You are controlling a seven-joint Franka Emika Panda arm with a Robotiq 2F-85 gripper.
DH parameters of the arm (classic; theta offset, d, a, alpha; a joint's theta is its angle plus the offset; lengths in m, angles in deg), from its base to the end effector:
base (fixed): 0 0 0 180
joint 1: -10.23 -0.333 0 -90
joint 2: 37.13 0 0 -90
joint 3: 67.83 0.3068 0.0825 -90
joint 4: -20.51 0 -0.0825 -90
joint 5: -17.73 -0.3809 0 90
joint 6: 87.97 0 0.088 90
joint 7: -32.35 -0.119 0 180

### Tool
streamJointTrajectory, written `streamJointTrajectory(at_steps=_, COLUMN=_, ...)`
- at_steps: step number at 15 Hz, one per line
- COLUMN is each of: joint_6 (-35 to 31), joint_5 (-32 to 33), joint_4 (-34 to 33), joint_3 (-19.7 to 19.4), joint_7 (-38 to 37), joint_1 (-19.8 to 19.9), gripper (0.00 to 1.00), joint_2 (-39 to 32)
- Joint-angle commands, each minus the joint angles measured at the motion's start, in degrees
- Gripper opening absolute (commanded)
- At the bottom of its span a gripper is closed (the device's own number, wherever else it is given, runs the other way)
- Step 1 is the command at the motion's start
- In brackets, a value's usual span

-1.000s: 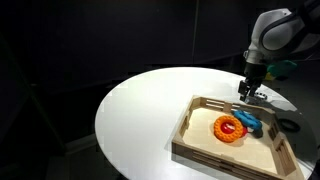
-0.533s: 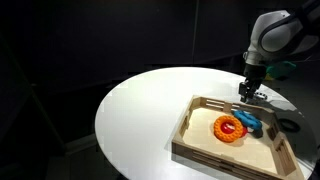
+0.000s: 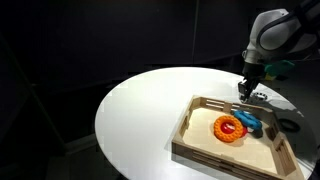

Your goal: Put the transparent and stripped rings in the box, then remove the orange ring from the box and move the box behind

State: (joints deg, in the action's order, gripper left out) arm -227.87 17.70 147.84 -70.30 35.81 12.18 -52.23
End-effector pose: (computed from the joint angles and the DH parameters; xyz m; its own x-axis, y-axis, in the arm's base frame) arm 0.5383 -0.0419 0.2335 0.9989 -0.0161 -0.0445 -0.0157 -0.9998 0.0082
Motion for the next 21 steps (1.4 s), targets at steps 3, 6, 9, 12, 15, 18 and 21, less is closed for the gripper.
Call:
streamJointTrajectory(at_steps=3, joint_6=3.55, joint_5=-6.03, joint_4=-2.35, joint_3=2.27, joint_7=1.76, joint_1=0.88, gripper=0.09, joint_2=1.31)
streamJointTrajectory(at_steps=6, joint_6=4.87, joint_5=-9.22, joint_4=-2.96, joint_3=3.43, joint_7=3.02, joint_1=0.80, gripper=0.09, joint_2=2.44)
streamJointTrajectory(at_steps=9, joint_6=7.19, joint_5=-12.42, joint_4=-3.68, joint_3=4.27, joint_7=4.81, joint_1=0.92, gripper=0.09, joint_2=3.58)
streamJointTrajectory(at_steps=12, joint_6=9.71, joint_5=-16.50, joint_4=-4.04, joint_3=4.91, joint_7=7.53, joint_1=1.04, gripper=0.09, joint_2=4.70)
streamJointTrajectory(at_steps=15, joint_6=12.71, joint_5=-21.19, joint_4=-4.45, joint_3=5.21, joint_7=10.92, joint_1=1.18, gripper=0.09, joint_2=5.63)
streamJointTrajectory(at_steps=18, joint_6=15.58, joint_5=-24.68, joint_4=-4.74, joint_3=5.07, joint_7=13.63, joint_1=1.02, gripper=0.09, joint_2=6.39)
streamJointTrajectory(at_steps=21, joint_6=18.05, joint_5=-27.21, joint_4=-4.90, joint_3=5.05, joint_7=15.77, joint_1=0.74, gripper=0.09, joint_2=6.84)
